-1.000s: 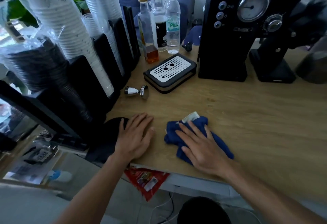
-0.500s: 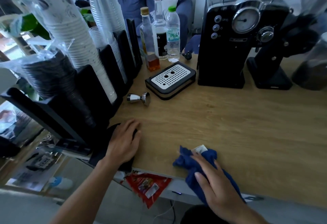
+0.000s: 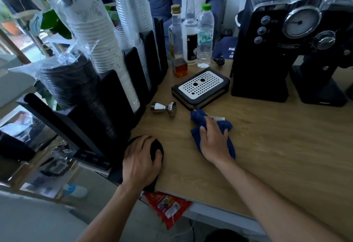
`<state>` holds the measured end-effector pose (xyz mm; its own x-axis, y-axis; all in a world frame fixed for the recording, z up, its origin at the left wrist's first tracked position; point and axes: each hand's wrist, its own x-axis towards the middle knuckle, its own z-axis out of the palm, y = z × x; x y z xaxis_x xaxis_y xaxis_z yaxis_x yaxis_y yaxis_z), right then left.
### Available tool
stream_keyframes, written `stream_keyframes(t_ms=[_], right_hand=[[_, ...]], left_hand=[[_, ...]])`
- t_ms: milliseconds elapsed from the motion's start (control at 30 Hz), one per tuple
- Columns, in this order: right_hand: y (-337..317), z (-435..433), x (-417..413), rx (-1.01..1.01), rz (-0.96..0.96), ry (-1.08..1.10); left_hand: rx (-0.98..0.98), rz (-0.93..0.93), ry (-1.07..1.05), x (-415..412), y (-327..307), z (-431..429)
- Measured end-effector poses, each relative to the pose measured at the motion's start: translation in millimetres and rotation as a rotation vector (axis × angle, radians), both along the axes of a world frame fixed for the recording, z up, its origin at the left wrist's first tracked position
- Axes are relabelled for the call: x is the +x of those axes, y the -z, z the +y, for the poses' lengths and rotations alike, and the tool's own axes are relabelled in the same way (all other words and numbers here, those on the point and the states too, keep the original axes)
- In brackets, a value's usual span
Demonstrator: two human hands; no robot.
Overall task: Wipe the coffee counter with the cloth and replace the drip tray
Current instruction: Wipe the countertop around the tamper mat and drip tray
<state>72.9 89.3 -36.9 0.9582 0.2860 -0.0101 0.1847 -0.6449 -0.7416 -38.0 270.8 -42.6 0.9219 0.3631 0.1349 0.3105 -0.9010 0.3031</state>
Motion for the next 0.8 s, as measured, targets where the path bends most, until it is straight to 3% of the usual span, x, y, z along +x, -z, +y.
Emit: stream_keyframes(t_ms=[300,533,800], right_hand=[[7,15,23,-0.481,-0.128,-0.191],[9,-32,-34,-0.457,-0.247,-0.511],[23,-85,-108,-0.445,-0.368,-0.617]], left_hand=[[0.025,-0.057,-0.024,2,1,3],[0.009,-0.131,-0.033,2,7,5],[0.01,-0.098,-0.062,-1,7,1]])
